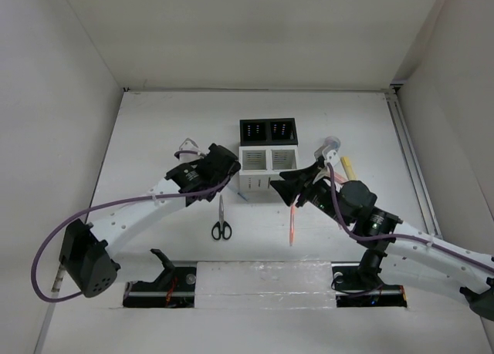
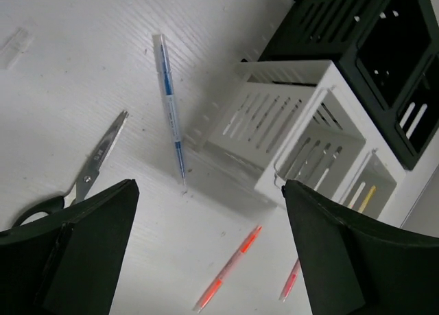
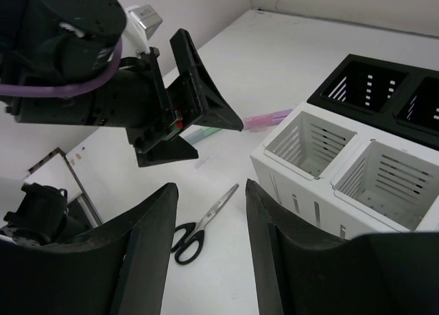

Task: Sort the stationery into containers
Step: Pick up the pen from the center of the board.

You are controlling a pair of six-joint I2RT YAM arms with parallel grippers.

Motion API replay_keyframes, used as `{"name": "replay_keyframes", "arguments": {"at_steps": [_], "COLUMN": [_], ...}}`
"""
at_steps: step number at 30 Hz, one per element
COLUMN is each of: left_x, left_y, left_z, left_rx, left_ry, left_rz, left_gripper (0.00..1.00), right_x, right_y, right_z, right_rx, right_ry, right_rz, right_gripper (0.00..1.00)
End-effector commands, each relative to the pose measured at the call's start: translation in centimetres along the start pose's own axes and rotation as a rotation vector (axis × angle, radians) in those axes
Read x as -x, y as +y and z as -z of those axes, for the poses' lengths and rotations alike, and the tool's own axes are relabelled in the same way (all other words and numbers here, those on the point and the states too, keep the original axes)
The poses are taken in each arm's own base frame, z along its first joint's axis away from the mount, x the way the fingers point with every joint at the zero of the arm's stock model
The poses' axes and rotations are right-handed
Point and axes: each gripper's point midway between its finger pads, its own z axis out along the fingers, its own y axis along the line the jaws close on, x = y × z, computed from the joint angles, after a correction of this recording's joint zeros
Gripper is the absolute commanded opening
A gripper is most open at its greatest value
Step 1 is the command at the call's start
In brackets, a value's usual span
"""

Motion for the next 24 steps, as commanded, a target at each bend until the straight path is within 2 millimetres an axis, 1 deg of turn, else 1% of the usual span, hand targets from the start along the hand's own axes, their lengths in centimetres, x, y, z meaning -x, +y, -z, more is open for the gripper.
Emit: {"name": "replay_keyframes", "arguments": {"at_steps": [1,2,3,4,6,8,9,10,11,12,13,14,15,17,19,20,22,23,24], "left_x": [1.1,1.3,1.4,1.5,1.1,0.5,0.5,-0.1,-0.1,-0.4,-0.5,-1.0,-1.2,-1.4,-1.5,-1.5,-1.9,-1.9,-2.0], "left_y": [1.1,1.3,1.0,1.4,1.8,1.5,1.7,1.9,1.9,2.2,2.0,2.5,2.6,3.0,2.8,2.8,3.1,3.1,3.6], "left_z": [-2.5,-3.1,-3.8,-4.3,-5.0,-5.9,-6.4,-7.2,-7.6,-8.0,-8.3,-8.8,-9.2,-9.4,-9.6,-9.6,-10.3,-10.3,-11.0], "left_rx": [0.052,0.063,0.058,0.071,0.096,0.111,0.123,0.148,0.158,0.173,0.179,0.21,0.23,0.256,0.261,0.261,0.274,0.274,0.293], "left_ry": [-0.025,-0.019,-0.018,-0.022,-0.019,-0.007,-0.001,0.012,0.018,0.021,0.021,0.037,0.039,0.043,0.043,0.043,0.045,0.045,0.043], "left_rz": [0.107,0.114,0.132,0.121,0.109,0.092,0.088,0.077,0.081,0.074,0.071,0.057,0.057,0.045,0.052,0.052,0.045,0.045,0.046], "left_gripper": [0.83,0.82,0.82,0.81,0.81,0.81,0.78,0.75,0.72,0.66,0.65,0.65,0.63,0.63,0.63,0.63,0.62,0.62,0.62], "right_x": [0.5,0.5,0.2,0.2,0.2,0.2,0.2,0.2,0.2,-0.3,0.0,0.0,-0.5,-0.3,-0.3,-0.7,-0.8,-0.8,-1.3], "right_y": [0.3,0.4,0.3,0.3,0.3,0.3,0.3,0.3,0.3,0.2,0.2,0.3,0.1,0.3,0.3,0.2,0.4,0.4,0.4], "right_z": [0.1,0.1,0.0,0.0,0.0,0.0,0.0,0.0,0.0,0.0,0.1,0.2,0.2,0.3,0.3,0.4,0.4,0.4,0.4], "right_rx": [0.005,0.013,0.011,0.011,0.011,0.011,0.011,0.011,0.011,0.007,0.01,0.01,0.007,0.018,0.018,0.016,0.026,0.026,0.031], "right_ry": [-0.02,-0.017,-0.009,-0.008,-0.008,-0.008,-0.008,-0.008,-0.008,0.002,-0.007,-0.007,0.003,-0.003,-0.003,0.006,0.009,0.009,0.021], "right_rz": [-0.015,-0.015,-0.013,-0.013,-0.013,-0.013,-0.013,-0.013,-0.013,-0.011,-0.013,-0.022,-0.02,-0.022,-0.022,-0.02,-0.029,-0.029,-0.028], "right_gripper": [0.5,0.5,0.5,0.5,0.5,0.5,0.5,0.5,0.5,0.5,0.5,0.5,0.5,0.5,0.5,0.5,0.5,0.5,0.5]}}
